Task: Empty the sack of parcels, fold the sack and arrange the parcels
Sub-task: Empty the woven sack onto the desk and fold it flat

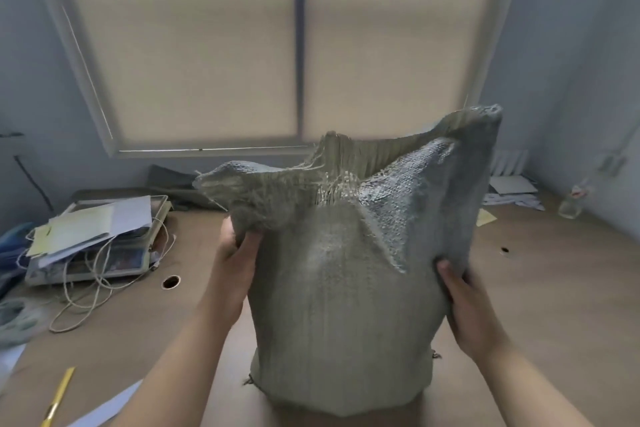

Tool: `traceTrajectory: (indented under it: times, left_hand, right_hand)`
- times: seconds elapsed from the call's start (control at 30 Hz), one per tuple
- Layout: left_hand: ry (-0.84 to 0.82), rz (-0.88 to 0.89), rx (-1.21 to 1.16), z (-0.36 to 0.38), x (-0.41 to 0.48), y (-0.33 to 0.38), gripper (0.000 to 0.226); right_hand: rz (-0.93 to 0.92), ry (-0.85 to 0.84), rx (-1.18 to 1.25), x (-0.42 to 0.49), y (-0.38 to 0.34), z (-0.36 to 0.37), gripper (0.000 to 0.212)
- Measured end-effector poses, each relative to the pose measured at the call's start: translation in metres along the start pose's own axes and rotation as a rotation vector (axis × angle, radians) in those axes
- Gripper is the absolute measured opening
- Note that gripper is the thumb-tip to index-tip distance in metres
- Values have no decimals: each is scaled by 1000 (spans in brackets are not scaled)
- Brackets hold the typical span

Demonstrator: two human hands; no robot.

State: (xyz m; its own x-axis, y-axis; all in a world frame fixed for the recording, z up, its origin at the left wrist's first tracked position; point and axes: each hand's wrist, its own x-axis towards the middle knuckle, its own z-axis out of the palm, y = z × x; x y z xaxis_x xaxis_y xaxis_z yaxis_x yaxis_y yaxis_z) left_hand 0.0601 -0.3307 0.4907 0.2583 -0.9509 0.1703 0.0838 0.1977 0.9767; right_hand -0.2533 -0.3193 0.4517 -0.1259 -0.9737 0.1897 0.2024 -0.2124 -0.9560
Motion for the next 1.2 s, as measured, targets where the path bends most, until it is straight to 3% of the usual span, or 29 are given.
traceTrajectory:
  times: [0.17,0.27,0.4,0.43,0.47,0.53,0.6,0.63,0.73,0.93,1.07,1.13,1.2]
  left_hand:
    - [-68,-140,-34,-3,-17,-31,29]
    - [-73,-236,-82,-10,-43,-50,48]
    - [-106,-200,-102,-23,-71,-77,77]
    - [-111,-181,-68,-25,-77,-84,70]
    - [-131,-174,-39,-26,-81,-87,61]
    - [-199,-183,15,-20,-87,-88,64]
    - [-182,-226,63,-8,-86,-88,79]
    - [-134,-240,84,-1,-83,-87,78]
    - [32,-217,105,13,-66,-89,35]
    - [160,-201,62,18,-46,-94,22]
    - [176,-246,95,14,-42,-99,27]
    - [178,-268,96,10,-40,-102,18]
    - [197,-287,105,7,-37,-101,18]
  right_hand:
    - [7,-18,-82,8,7,1,95]
    - [33,-30,-95,14,7,5,91]
    - [107,-98,-115,22,22,2,37]
    - [124,-110,-132,22,29,-1,38]
    - [144,-132,-137,23,35,-1,54]
    - [195,-163,-111,23,46,-1,92]
    - [217,-187,-108,25,54,2,90]
    - [207,-209,-139,26,56,5,80]
    - [131,-224,-316,32,59,13,69]
    - [251,-239,-326,50,66,12,85]
    - [291,-254,-440,51,64,27,69]
    - [312,-223,-381,44,65,41,54]
    - [326,-194,-324,32,64,54,57]
